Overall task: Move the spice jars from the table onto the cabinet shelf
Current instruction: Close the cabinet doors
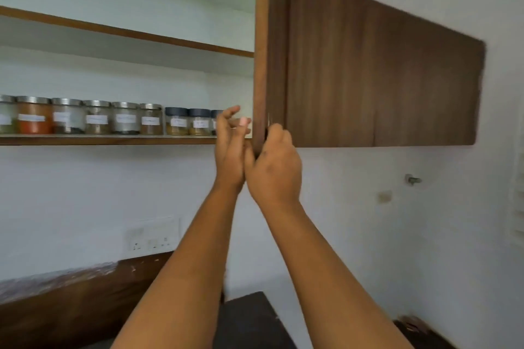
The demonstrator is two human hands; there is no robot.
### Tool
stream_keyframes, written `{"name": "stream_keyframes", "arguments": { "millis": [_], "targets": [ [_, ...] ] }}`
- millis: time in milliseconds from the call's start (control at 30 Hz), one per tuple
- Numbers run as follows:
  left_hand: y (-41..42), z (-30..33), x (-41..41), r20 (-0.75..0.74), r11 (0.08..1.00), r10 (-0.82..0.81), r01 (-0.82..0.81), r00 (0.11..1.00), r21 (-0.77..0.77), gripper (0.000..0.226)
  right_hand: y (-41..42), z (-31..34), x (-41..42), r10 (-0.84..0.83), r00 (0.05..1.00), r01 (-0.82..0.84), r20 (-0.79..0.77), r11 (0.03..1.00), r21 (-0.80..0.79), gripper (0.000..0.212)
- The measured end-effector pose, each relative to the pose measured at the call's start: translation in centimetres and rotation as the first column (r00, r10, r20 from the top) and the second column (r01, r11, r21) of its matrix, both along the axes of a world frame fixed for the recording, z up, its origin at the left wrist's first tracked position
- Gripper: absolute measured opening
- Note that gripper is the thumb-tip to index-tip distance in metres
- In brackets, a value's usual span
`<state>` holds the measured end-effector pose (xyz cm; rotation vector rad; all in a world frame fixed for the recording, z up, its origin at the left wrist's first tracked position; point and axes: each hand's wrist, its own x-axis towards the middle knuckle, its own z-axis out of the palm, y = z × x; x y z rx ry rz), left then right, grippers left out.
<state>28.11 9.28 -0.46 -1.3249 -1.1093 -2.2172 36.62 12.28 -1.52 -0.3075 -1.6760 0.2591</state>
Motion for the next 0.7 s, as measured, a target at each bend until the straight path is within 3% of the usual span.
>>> {"name": "stream_keyframes", "arguments": {
  "millis": [100,233,400,533,633,700],
  "targets": [
    [-4.8,-0.2,-3.8,-0.088,0.944,0.327,-0.329,0.941,-0.008,0.025,-2.3,-0.3,-5.1,0.086,0.994,-0.089,0.059,0.996,0.034,0.043],
    [-9.2,-0.3,-9.0,-0.17,0.741,0.647,-0.665,0.743,-0.086,0.024,-4.0,-0.4,-13.1,0.261,0.953,-0.273,0.153,0.96,0.064,0.066],
    [-12.5,-0.1,-15.4,-0.347,0.546,0.703,-0.784,0.621,-0.296,0.045,-6.2,-0.6,-22.8,0.168,0.955,-0.208,0.244,0.967,0.149,0.068],
    [-14.1,0.3,-21.0,-0.471,0.256,0.734,-0.842,0.489,-0.475,0.053,-6.6,-0.5,-28.8,0.041,0.942,-0.109,0.334,0.976,0.188,0.072],
    [-15.4,0.7,-24.1,-0.666,-0.046,0.696,-0.91,0.266,-0.412,0.053,-7.0,-0.2,-31.9,-0.017,0.923,-0.061,0.384,0.98,0.19,0.081],
    [-15.6,0.5,-25.5,-0.711,-0.094,0.662,-0.914,0.238,-0.394,0.051,-7.2,-0.1,-33.5,-0.029,0.912,-0.044,0.409,0.985,0.167,0.083]
  ]
}}
